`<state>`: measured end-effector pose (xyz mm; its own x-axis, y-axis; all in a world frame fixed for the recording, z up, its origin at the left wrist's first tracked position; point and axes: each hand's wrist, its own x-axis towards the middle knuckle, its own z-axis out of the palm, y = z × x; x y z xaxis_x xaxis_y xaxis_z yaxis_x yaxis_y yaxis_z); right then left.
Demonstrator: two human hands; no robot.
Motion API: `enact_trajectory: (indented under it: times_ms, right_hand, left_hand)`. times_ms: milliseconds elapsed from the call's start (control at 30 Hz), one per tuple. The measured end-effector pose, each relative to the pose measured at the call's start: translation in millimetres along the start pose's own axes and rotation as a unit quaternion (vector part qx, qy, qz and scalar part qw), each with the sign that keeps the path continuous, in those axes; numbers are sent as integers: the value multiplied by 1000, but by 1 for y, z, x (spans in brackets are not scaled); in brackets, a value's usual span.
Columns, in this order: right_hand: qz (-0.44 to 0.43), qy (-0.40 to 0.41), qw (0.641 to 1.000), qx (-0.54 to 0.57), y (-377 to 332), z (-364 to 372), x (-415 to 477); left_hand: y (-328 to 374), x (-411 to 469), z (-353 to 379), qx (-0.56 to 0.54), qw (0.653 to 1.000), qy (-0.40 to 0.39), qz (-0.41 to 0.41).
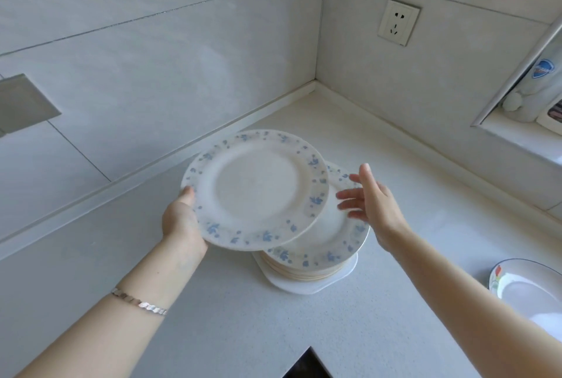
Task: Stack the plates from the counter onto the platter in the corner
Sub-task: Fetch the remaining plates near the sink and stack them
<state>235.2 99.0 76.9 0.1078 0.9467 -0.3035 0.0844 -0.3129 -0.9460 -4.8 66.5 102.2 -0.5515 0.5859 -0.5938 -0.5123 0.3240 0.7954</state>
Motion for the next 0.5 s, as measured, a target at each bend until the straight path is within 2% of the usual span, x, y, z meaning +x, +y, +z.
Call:
enact_trajectory:
  times_ms: [67, 100, 200, 300, 400, 500]
  right_hand:
    - [20, -89, 995, -40, -10, -7, -8]
    - [11, -98, 991, -90, -10, -10, -10]
    - [-8, -31, 983, -182, 5, -22, -11]
    - [2, 5, 973, -230, 25, -33, -12]
    - [8, 13, 966, -259, 43, -37, -12]
    - [3, 22, 963, -270, 55, -36, -9]
  left_hand:
    - [-9, -8, 9, 17, 999, -33, -9]
    - [-14, -10, 13, 26, 998, -51, -13]
    - [-30, -7, 20, 96, 990, -99, -15]
    - [-42, 5, 24, 234, 963, -132, 33]
    - [-52, 14, 23, 362, 915, -158, 89]
    - [-56, 26, 18, 517, 822, -163, 174]
